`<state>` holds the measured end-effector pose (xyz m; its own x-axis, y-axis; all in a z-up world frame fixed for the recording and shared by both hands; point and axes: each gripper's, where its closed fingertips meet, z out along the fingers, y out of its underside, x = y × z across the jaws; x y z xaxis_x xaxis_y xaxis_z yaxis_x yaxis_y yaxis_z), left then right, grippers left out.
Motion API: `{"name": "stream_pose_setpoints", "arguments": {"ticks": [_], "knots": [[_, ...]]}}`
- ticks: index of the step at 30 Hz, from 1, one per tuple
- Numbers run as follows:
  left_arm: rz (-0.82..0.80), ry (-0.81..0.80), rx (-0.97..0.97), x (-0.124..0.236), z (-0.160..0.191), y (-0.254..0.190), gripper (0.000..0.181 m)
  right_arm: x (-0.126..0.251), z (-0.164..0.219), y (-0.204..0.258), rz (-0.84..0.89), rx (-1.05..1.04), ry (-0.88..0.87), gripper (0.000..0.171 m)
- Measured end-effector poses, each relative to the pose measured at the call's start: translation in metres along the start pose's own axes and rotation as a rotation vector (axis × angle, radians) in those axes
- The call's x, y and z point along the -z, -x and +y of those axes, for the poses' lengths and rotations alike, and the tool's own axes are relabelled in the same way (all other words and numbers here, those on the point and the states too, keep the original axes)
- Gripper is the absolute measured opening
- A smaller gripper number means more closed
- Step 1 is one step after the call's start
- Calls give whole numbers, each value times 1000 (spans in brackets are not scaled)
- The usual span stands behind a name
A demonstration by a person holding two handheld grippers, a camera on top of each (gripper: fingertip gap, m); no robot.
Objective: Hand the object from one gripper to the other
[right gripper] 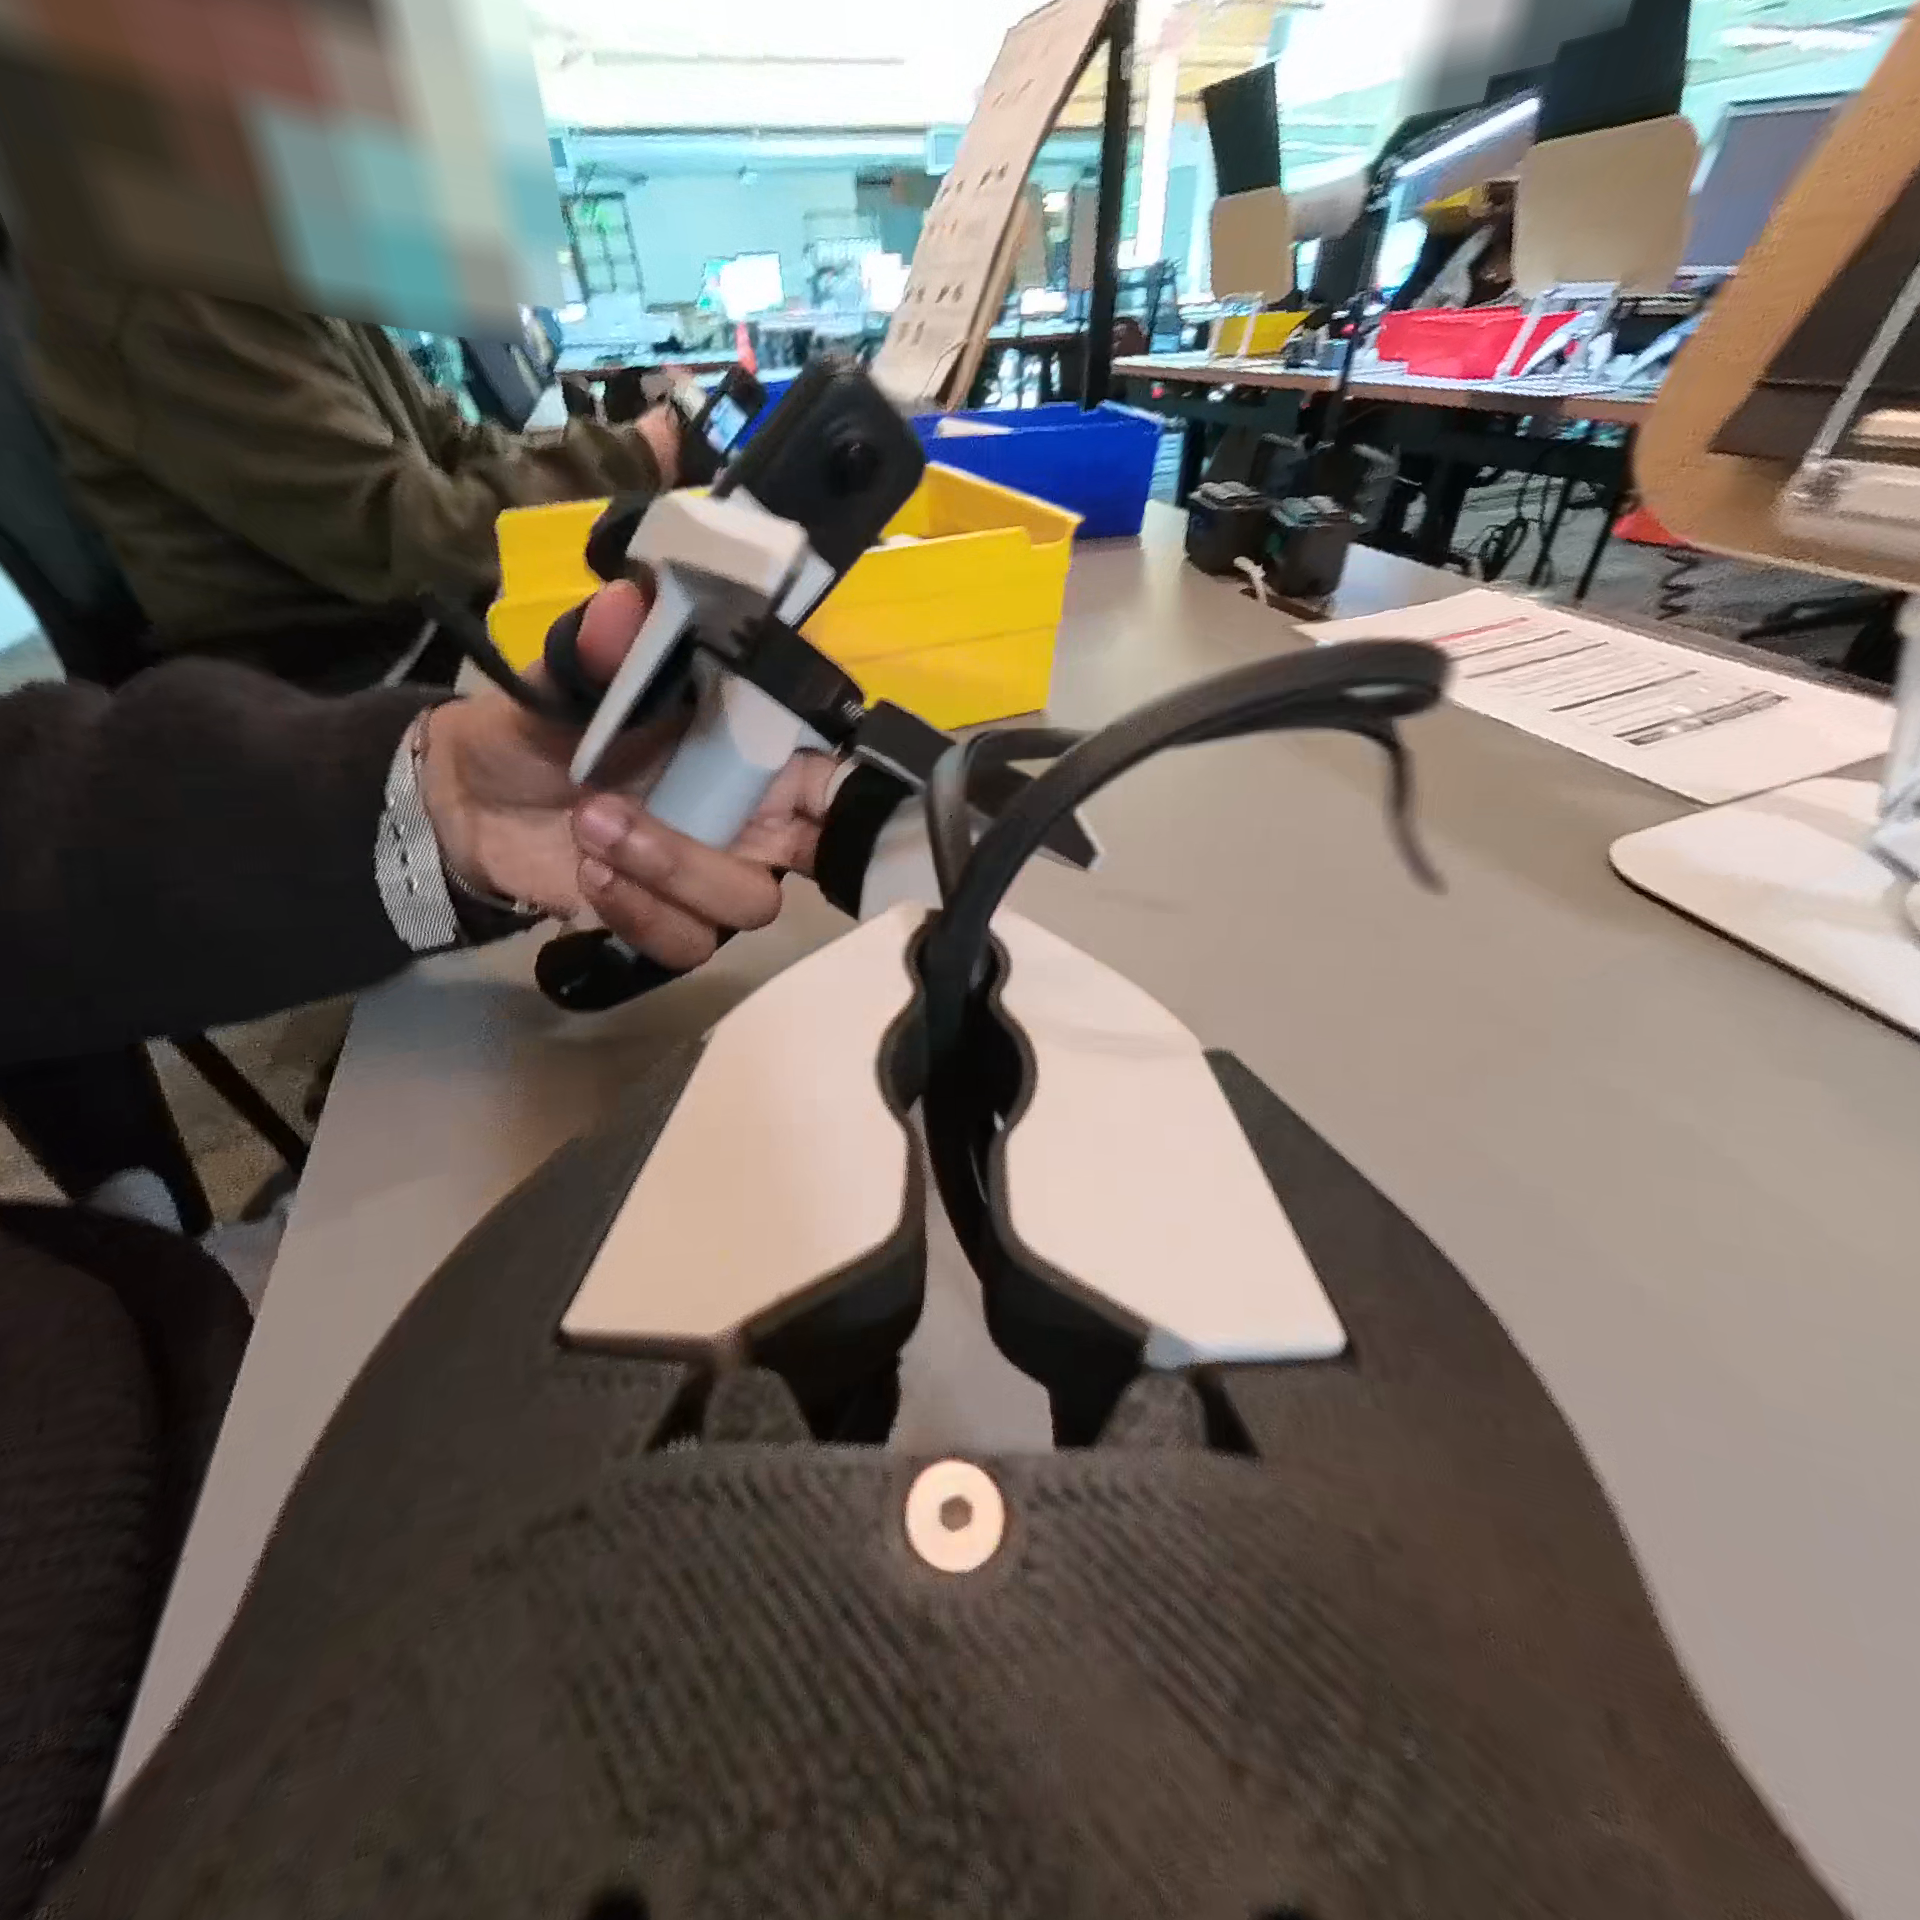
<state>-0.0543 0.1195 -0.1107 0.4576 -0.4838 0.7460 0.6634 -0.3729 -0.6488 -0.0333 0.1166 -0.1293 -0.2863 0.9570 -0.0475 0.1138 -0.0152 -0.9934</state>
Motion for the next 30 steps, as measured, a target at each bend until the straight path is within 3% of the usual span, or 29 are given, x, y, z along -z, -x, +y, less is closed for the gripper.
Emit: {"name": "stream_pose_setpoints", "arguments": {"ticks": [1, 3, 9, 18, 21, 27, 30], "knots": [[-13, -5, -6, 1, -1, 2, 95, 2, -2, -6, 19, -26, -14, 6], [-30, 4, -23, 1, 1, 4, 92, 6, -4, -17, 60, -61, -29, 6], [-92, 112, -118, -13, 24, 5, 58, 5, 6, -27, 131, -49, 31, 6], [-329, 223, -422, -28, 43, 11, 44, -7, 27, -13, 183, 205, 194, 5], [-333, 206, -404, -29, 42, 11, 30, -8, 32, -14, 218, 292, 244, 5], [-266, 160, -320, -30, 39, 5, 38, -12, 40, -8, 224, 399, 299, 5], [-249, 143, -275, -28, 37, 7, 29, -14, 42, -5, 220, 432, 312, 6]]}}
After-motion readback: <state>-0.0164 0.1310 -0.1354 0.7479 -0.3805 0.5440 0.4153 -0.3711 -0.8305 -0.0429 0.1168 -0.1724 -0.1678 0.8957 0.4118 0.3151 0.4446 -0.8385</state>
